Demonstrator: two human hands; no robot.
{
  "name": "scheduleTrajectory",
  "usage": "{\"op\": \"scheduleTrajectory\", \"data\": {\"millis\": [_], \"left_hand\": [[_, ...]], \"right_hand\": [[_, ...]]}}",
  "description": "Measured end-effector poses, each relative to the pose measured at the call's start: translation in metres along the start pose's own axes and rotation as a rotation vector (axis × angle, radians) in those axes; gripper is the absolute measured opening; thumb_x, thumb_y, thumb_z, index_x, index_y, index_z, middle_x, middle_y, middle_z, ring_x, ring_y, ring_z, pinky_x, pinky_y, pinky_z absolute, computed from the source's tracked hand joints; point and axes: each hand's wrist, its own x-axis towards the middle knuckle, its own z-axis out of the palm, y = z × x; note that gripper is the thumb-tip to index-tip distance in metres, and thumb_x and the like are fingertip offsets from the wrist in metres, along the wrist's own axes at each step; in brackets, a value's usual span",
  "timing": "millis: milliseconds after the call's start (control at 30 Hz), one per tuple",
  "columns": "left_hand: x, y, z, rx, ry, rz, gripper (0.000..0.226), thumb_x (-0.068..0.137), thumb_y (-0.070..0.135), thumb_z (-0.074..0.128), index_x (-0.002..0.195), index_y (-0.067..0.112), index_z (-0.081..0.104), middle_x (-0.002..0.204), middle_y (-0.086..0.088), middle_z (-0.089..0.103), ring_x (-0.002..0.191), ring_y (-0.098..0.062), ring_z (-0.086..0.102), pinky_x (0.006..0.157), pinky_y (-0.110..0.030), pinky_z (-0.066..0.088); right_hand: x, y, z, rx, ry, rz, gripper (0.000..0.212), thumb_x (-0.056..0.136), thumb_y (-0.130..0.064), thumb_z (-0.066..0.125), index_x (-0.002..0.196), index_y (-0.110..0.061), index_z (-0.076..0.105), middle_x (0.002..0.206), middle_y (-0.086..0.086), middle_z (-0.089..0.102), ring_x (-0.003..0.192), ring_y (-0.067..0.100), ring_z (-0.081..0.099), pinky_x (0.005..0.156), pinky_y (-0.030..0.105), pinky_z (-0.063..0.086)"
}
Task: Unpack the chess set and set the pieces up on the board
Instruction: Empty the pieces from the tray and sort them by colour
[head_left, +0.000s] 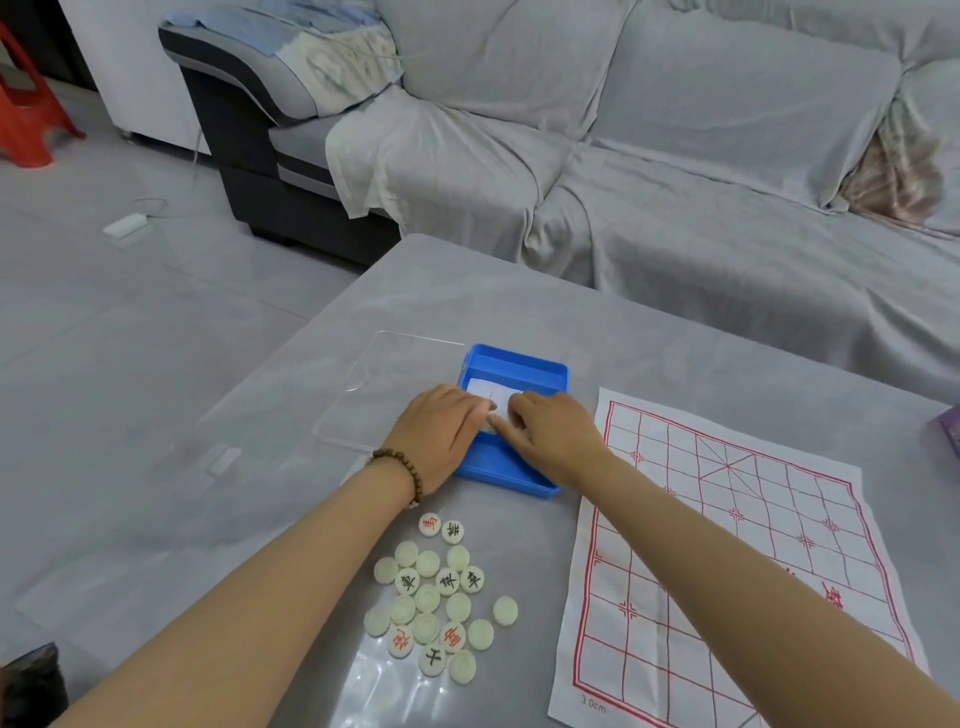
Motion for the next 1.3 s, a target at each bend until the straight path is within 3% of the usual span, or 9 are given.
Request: {"op": "scheduleTrajectory", "data": {"millis": [167, 333, 500, 600, 700, 833, 1033, 1200, 1300], "left_hand": [[0.019, 0.002, 0.003, 0.047, -0.075, -0.059, 0.056, 0.094, 0.036, 0.006, 0.102, 0.023, 0.06, 0.092, 0.004, 0.061, 0.091, -0.014, 0.046, 0.087, -0.03, 0.036], [0.018, 0.005, 0.007, 0.002, -0.019, -0.084, 0.064, 0.088, 0.047, 0.001, 0.087, 0.016, 0.056, 0.083, 0.001, 0.06, 0.084, -0.015, 0.046, 0.085, -0.034, 0.039], [0.009, 0.005, 0.004, -0.118, 0.081, -0.086, 0.062, 0.09, 0.05, 0.009, 0.107, 0.023, 0.062, 0.098, 0.008, 0.063, 0.092, -0.008, 0.048, 0.088, -0.027, 0.035], [-0.009, 0.006, -0.001, -0.155, 0.131, -0.082, 0.061, 0.09, 0.051, 0.012, 0.108, 0.024, 0.063, 0.101, 0.01, 0.064, 0.097, -0.01, 0.051, 0.086, -0.027, 0.035], [-0.035, 0.008, -0.005, -0.176, 0.111, -0.09, 0.06, 0.09, 0.052, 0.013, 0.112, 0.025, 0.062, 0.108, 0.011, 0.063, 0.103, -0.008, 0.049, 0.089, -0.026, 0.034], [-0.061, 0.016, -0.012, -0.213, 0.108, -0.123, 0.057, 0.091, 0.051, 0.014, 0.114, 0.026, 0.06, 0.112, 0.01, 0.06, 0.108, -0.007, 0.047, 0.094, -0.025, 0.036], [-0.097, 0.047, -0.014, -0.184, -0.038, -0.112, 0.061, 0.091, 0.054, 0.011, 0.134, 0.025, 0.045, 0.134, 0.01, 0.048, 0.123, 0.001, 0.035, 0.107, -0.021, 0.026], [-0.11, 0.068, -0.007, 0.031, -0.398, -0.018, 0.05, 0.1, 0.037, 0.013, 0.148, 0.026, 0.001, 0.155, 0.013, -0.002, 0.141, 0.0, -0.003, 0.114, -0.02, -0.004], [-0.11, 0.073, -0.005, 0.188, -0.522, -0.007, 0.05, 0.1, 0.039, 0.008, 0.147, 0.026, -0.006, 0.155, 0.011, -0.009, 0.141, -0.004, -0.011, 0.115, -0.026, -0.008]], "right_hand": [[0.003, 0.001, 0.001, 0.055, -0.003, 0.018, 0.051, 0.096, -0.05, 0.031, 0.063, -0.016, 0.051, 0.058, -0.003, 0.05, 0.058, 0.017, 0.049, 0.058, 0.029, 0.035], [0.004, 0.0, 0.003, 0.3, 0.088, 0.136, 0.054, 0.094, -0.046, 0.043, 0.047, -0.02, 0.042, 0.044, -0.004, 0.036, 0.045, 0.014, 0.033, 0.052, 0.029, 0.032], [-0.006, -0.011, -0.026, 0.666, 0.354, 0.261, 0.053, 0.095, -0.033, 0.049, 0.048, -0.019, 0.029, 0.044, -0.005, 0.026, 0.045, 0.012, 0.024, 0.05, 0.029, 0.027], [-0.044, -0.031, -0.028, 0.81, 0.25, 0.254, 0.048, 0.093, -0.037, 0.051, 0.05, -0.023, 0.035, 0.046, -0.007, 0.034, 0.047, 0.01, 0.03, 0.052, 0.03, 0.032], [-0.088, -0.049, -0.011, 0.571, 0.011, 0.197, 0.035, 0.089, -0.046, 0.054, 0.062, -0.026, 0.044, 0.057, -0.009, 0.049, 0.056, 0.008, 0.044, 0.059, 0.027, 0.039], [-0.104, -0.055, -0.001, 0.342, -0.062, 0.094, 0.033, 0.087, -0.054, 0.052, 0.074, -0.023, 0.05, 0.076, -0.009, 0.056, 0.068, 0.01, 0.051, 0.06, 0.025, 0.038], [-0.118, -0.043, -0.01, 0.469, -0.049, 0.039, 0.037, 0.087, -0.045, 0.058, 0.119, -0.027, 0.052, 0.117, -0.011, 0.051, 0.101, 0.006, 0.054, 0.084, 0.024, 0.046], [-0.149, -0.028, -0.028, 0.521, -0.206, 0.097, 0.044, 0.099, -0.03, 0.038, 0.143, -0.028, 0.032, 0.149, -0.013, 0.032, 0.135, 0.005, 0.03, 0.112, 0.022, 0.022], [-0.163, -0.03, -0.03, 0.436, -0.323, 0.028, 0.049, 0.101, -0.036, 0.026, 0.149, -0.028, 0.016, 0.155, -0.012, 0.016, 0.141, 0.002, 0.015, 0.113, 0.018, 0.005]]}}
